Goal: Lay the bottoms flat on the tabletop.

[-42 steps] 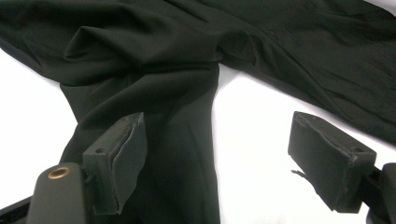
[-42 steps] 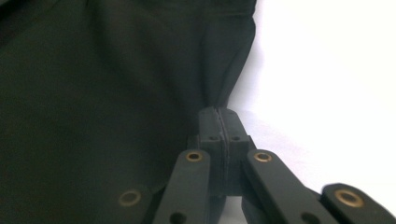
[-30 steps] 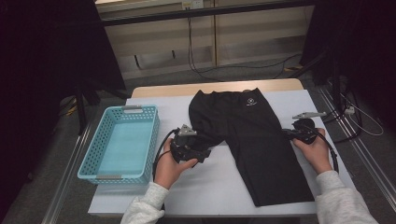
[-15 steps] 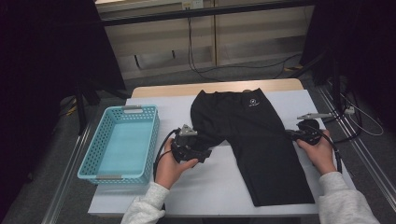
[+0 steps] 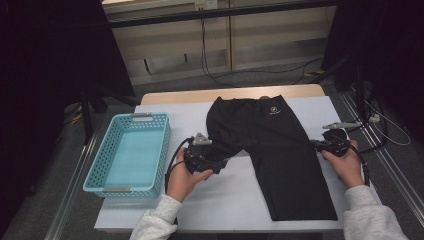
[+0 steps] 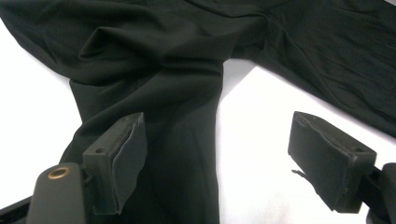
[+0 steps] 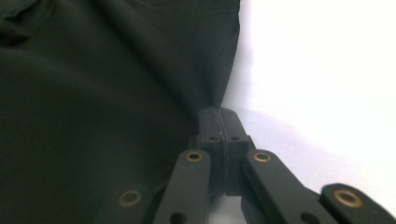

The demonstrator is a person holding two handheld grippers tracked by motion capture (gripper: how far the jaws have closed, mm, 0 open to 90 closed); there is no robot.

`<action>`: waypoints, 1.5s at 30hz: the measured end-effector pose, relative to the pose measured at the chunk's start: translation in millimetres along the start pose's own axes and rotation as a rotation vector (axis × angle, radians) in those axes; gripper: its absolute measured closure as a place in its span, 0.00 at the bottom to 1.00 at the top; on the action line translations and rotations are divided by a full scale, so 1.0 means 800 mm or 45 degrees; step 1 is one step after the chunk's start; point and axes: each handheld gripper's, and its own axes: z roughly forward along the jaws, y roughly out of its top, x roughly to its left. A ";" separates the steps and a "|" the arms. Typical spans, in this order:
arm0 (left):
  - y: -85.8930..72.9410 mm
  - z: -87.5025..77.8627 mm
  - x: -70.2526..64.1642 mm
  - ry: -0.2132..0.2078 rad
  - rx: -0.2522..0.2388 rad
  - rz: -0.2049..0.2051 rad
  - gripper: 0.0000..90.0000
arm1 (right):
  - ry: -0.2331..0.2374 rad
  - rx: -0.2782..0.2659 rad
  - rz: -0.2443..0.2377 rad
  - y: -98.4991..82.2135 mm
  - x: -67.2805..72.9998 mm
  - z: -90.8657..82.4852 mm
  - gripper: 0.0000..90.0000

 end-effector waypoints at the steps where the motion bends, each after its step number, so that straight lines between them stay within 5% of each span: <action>1: 0.000 0.000 0.000 0.004 -0.002 0.006 0.22 | -0.003 -0.001 0.003 -0.001 -0.001 -0.001 1.00; 29: 0.001 0.001 0.000 -0.003 0.004 -0.004 0.22 | -0.057 0.011 0.002 -0.010 -0.018 -0.014 0.99; 31: 0.001 0.001 0.001 -0.002 0.006 0.006 0.22 | -0.052 0.010 -0.004 -0.010 -0.016 -0.014 0.95; 33: 0.002 0.000 0.000 0.000 0.001 -0.005 0.22 | -0.060 0.018 -0.008 -0.011 -0.012 -0.016 0.79; 37: 0.004 0.003 -0.004 -0.013 0.007 0.013 0.22 | -0.055 0.029 -0.011 -0.020 -0.005 -0.027 0.71; 45: 0.011 0.005 -0.004 -0.021 -0.008 0.018 0.22 | -0.011 0.071 0.011 -0.045 0.010 -0.057 0.74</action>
